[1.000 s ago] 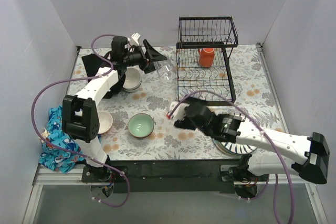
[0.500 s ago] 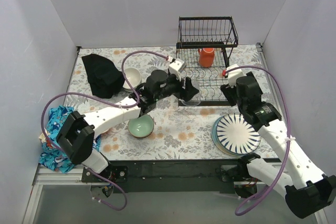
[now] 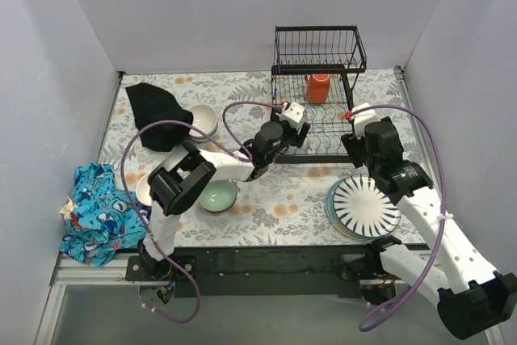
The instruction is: Load the mixed dishes into the dish rack
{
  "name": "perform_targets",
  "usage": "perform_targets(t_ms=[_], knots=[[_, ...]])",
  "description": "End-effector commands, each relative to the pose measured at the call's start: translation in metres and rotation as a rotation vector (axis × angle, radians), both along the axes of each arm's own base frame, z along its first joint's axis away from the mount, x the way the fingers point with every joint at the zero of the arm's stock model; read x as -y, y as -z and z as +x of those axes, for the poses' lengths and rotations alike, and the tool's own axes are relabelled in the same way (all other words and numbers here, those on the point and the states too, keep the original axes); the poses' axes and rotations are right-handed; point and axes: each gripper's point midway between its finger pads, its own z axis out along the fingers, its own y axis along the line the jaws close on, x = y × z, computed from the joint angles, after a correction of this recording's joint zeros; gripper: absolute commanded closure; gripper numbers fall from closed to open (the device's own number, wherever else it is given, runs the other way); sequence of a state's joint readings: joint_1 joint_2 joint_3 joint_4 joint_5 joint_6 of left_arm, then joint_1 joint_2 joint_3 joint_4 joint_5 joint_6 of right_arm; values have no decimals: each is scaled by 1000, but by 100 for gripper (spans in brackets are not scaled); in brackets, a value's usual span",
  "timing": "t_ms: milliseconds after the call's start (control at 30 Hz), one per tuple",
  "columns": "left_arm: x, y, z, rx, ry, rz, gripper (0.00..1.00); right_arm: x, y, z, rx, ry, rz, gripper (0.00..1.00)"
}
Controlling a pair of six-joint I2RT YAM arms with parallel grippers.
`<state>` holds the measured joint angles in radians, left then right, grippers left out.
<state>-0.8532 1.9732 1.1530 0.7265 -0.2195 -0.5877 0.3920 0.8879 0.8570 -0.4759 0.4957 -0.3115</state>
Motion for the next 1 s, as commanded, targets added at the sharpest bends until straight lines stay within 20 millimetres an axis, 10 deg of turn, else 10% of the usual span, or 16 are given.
perform_targets(t_ms=[0, 733, 967], knots=[[-3, -61, 31, 197, -153, -128, 100, -4, 6, 0, 11, 6, 52, 17], [19, 16, 129, 80, -353, -114, 96, -5, 33, -7, -43, 10, 74, 18], [25, 13, 124, 67, -299, -98, 24, -3, 34, -8, -43, 16, 76, 17]])
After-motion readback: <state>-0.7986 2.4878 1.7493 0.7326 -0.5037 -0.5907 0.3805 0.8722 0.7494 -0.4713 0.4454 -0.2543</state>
